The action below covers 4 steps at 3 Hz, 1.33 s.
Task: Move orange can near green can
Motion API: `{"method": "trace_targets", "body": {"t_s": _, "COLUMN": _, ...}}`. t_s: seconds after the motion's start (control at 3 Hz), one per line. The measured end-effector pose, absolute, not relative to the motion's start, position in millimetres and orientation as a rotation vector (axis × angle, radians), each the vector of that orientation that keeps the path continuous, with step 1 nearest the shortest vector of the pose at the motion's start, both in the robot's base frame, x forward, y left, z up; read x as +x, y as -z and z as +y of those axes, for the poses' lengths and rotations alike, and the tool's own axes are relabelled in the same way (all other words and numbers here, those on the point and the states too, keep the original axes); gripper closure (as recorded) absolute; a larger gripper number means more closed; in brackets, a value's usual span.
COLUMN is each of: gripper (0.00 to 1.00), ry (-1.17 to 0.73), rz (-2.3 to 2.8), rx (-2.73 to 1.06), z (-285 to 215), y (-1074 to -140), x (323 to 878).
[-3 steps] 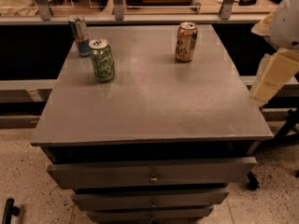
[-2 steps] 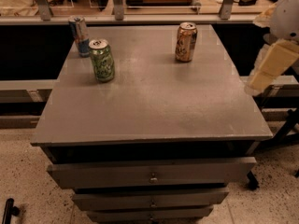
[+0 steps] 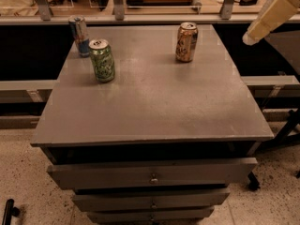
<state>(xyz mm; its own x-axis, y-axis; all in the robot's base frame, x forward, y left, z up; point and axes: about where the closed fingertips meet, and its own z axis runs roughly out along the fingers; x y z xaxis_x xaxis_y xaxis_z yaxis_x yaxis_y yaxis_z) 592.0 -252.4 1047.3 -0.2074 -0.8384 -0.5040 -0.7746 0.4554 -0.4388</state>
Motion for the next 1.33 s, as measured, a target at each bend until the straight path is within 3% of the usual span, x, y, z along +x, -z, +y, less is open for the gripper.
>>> {"method": "trace_targets", "body": {"t_s": 0.33, "gripper": 0.00, "ry": 0.116, "rz": 2.004, "rx": -1.344, "z": -252.3, "y": -1047.3, "x": 592.0}}
{"method": "trace_targets", "body": {"t_s": 1.33, "gripper": 0.00, "ry": -0.243, "rz": 1.833, "rx": -1.056, "z": -198.9, "y": -1001.1, "x": 654.9}}
